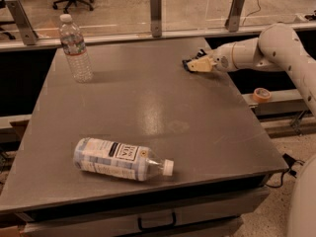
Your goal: Move rxbar blueberry near blue plastic bottle
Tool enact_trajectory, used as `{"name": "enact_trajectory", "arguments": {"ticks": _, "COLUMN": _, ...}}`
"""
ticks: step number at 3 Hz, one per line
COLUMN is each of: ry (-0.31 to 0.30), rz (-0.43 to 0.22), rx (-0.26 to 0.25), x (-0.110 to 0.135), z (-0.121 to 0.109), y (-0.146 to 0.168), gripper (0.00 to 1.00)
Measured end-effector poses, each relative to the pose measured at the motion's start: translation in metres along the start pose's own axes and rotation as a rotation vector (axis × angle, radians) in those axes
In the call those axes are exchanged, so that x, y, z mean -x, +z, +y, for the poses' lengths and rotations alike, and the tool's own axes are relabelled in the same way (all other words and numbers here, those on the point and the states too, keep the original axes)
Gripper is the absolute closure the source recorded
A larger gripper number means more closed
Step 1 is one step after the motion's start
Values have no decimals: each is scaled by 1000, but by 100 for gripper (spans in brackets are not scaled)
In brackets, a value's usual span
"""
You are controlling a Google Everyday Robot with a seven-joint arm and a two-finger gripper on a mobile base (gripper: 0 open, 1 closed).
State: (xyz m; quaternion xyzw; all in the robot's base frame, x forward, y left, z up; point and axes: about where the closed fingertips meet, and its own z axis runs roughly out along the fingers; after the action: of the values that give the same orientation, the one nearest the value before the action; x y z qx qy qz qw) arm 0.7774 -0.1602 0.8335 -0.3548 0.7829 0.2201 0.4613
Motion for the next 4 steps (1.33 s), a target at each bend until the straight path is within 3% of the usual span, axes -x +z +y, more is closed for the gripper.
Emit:
{"name": "enact_trajectory", "arguments": {"ticks": 1, "ry": -105, "rz": -53, "rx": 6, "x": 45, "z": 33, "y": -33, "gripper": 100}}
{"name": "enact_trajectory", "arguments": {"ticks": 2, "ry": -283, "rz": -147, "rx": -17, "x": 118, "z": 90, "y": -92, "gripper": 100}}
{"name": "enact_trajectory", "arguments": {"ticks": 3, "ry": -283, "rz": -147, "rx": -17, "x": 118, "z": 90, "y": -92, "gripper": 100}}
{"name": "enact_trajectory", "arguments": {"ticks": 4, "ry": -279, "rz": -132, "rx": 15, "x": 115, "z": 92, "y": -82, "gripper": 100}}
